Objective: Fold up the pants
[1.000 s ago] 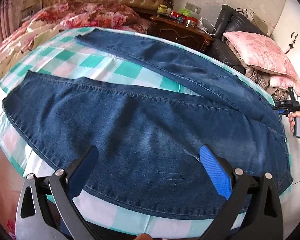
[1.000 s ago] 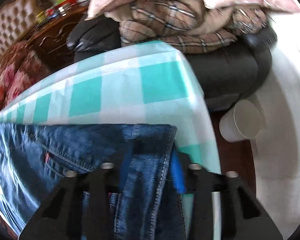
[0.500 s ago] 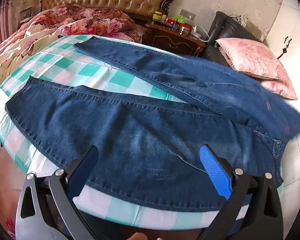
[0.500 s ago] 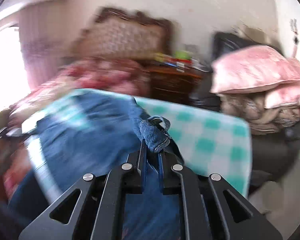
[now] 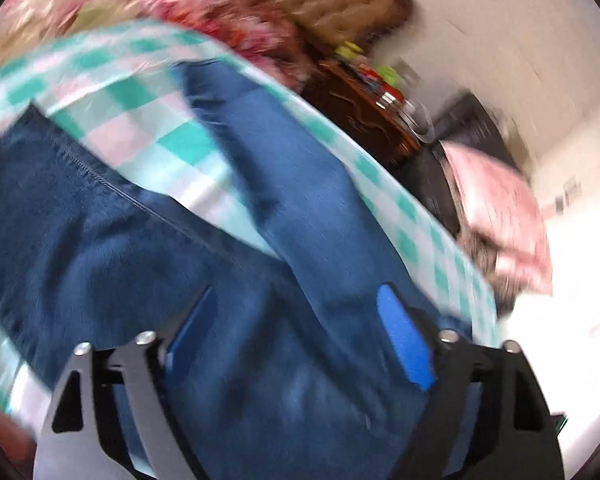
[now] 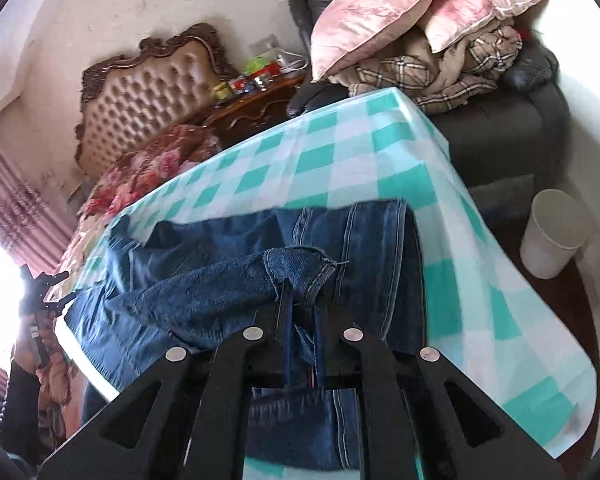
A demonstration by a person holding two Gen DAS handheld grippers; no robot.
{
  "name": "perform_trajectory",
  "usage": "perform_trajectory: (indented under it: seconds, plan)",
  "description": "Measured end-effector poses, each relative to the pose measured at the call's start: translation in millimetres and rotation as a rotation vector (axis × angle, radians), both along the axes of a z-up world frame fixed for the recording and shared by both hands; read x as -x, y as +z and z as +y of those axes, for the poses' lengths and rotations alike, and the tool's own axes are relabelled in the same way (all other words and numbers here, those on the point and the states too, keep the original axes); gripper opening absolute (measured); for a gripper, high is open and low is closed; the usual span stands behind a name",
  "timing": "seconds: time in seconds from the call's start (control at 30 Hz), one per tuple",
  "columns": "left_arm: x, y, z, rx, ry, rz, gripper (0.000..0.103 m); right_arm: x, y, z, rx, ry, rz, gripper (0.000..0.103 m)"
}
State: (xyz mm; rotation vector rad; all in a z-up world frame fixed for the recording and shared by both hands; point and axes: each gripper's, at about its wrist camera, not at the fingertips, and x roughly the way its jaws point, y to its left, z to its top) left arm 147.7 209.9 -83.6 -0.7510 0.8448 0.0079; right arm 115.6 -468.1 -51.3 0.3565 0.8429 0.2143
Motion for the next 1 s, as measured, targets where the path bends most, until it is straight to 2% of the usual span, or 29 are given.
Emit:
perform_trajectory:
  seconds: [0.07, 0.17, 0.2, 0.3, 0.37, 0.5, 0.6, 0.63, 0.67, 0.73, 0.83, 1.0]
  plan:
    - [-18, -13, 19, 0.078, 0.027, 0.014, 0.063, -6, 2, 3, 0.021, -0.024, 0.013, 0.009]
    - [-44, -30, 34, 0.189, 0.043, 0.043, 0.054, -9, 6, 6, 0.058, -0.051, 0.014, 0.009]
    - [-54, -33, 35, 0.205, 0.044, 0.054, 0.054, -12, 7, 9, 0.072, -0.064, 0.021, 0.009]
    - [-74, -36, 43, 0.175, 0.066, 0.066, 0.051, -15, 7, 11, 0.088, -0.075, 0.028, 0.009]
    - [-84, -41, 48, 0.177, 0.081, 0.088, 0.046, -15, 6, 11, 0.089, -0.081, 0.039, 0.009]
    - [-112, -57, 59, 0.178, 0.077, 0.135, 0.045, -15, 5, 14, 0.106, -0.086, 0.049, 0.009]
    - [-129, -61, 62, 0.164, 0.07, 0.161, 0.038, -15, 6, 17, 0.122, -0.089, 0.054, 0.009]
    - [-135, -61, 62, 0.162, 0.066, 0.171, 0.033, -15, 6, 17, 0.124, -0.091, 0.057, 0.009]
    - [-139, -63, 62, 0.159, 0.058, 0.184, 0.02, -16, 6, 17, 0.127, -0.093, 0.061, 0.009]
    - [-147, -67, 64, 0.139, 0.04, 0.208, 0.001, -18, 5, 17, 0.128, -0.098, 0.066, 0.009]
    - [-135, -54, 72, 0.141, 0.054, 0.17, 0.001, -20, 5, 18, 0.132, -0.102, 0.077, 0.009]
    - [-64, 5, 81, 0.092, 0.101, 0.035, 0.001, -23, 2, 18, 0.147, -0.105, 0.108, 0.009]
